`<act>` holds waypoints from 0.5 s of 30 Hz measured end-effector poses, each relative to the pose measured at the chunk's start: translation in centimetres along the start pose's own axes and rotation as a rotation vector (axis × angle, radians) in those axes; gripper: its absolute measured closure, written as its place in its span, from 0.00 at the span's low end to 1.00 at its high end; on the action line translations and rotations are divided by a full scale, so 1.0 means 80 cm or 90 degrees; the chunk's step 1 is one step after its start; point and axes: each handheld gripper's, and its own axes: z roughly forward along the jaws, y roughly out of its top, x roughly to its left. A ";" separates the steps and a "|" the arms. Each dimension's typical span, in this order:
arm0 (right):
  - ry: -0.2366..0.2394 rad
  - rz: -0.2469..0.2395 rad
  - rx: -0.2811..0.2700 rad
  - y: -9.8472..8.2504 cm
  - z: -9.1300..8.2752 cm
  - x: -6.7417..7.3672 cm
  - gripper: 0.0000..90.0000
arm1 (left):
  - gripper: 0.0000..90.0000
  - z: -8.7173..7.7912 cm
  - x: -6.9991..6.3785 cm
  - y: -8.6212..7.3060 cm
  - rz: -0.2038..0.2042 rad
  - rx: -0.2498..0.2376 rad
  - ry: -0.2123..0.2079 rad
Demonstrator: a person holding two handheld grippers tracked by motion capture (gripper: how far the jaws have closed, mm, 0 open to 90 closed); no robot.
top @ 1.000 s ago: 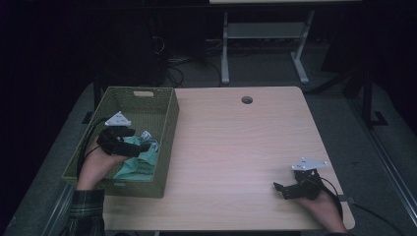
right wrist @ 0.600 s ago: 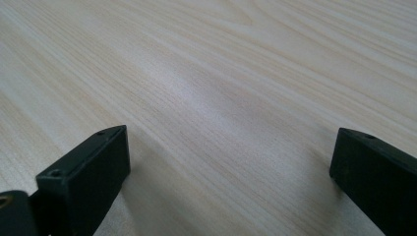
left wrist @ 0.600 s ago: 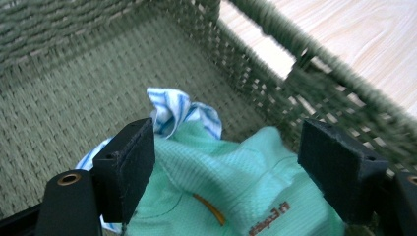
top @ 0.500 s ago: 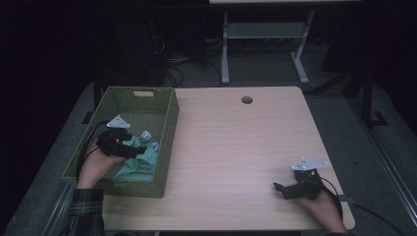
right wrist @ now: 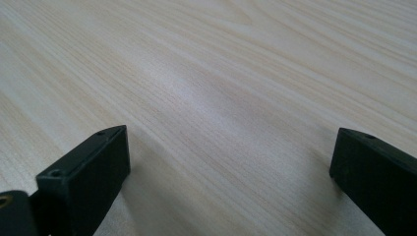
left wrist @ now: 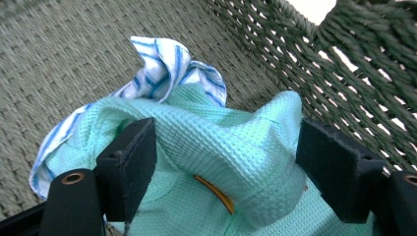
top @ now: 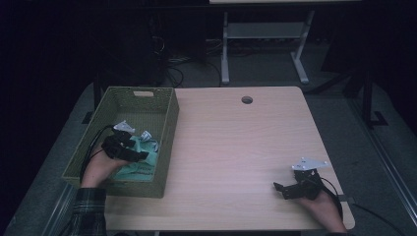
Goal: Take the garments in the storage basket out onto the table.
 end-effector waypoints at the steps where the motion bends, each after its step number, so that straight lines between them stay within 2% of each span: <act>1: 0.000 0.000 0.000 0.000 0.000 0.000 0.02 | 0.26 0.002 0.000 -0.001 -0.004 0.001 -0.003; 4: 0.000 0.000 0.000 0.000 0.000 0.000 0.02 | 0.34 0.005 0.001 -0.002 -0.009 0.013 -0.009; 5: 0.000 0.000 0.000 0.000 0.000 0.000 0.02 | 0.34 0.006 0.002 -0.003 -0.012 0.019 -0.012; 6: 0.000 0.000 0.000 0.000 0.000 0.000 0.02 | 0.39 0.007 0.003 -0.003 -0.019 0.024 -0.015; 7: 0.000 0.000 0.000 0.000 0.000 0.000 0.02 | 0.48 0.009 0.004 -0.004 -0.021 0.038 -0.016; 9: 0.000 0.000 0.000 0.000 0.000 0.000 0.02 | 0.54 0.010 0.004 -0.004 -0.021 0.048 -0.012; 12: 0.000 0.000 0.000 0.000 0.000 0.000 0.02 | 0.67 0.010 0.004 -0.004 -0.021 0.050 -0.014; 13: 0.000 0.000 0.000 0.000 0.000 0.000 0.02 | 0.67 0.009 0.004 -0.004 -0.023 0.049 -0.020; 15: 0.000 0.000 0.000 0.000 0.000 0.000 0.02 | 0.79 0.006 0.005 -0.003 -0.018 0.052 -0.027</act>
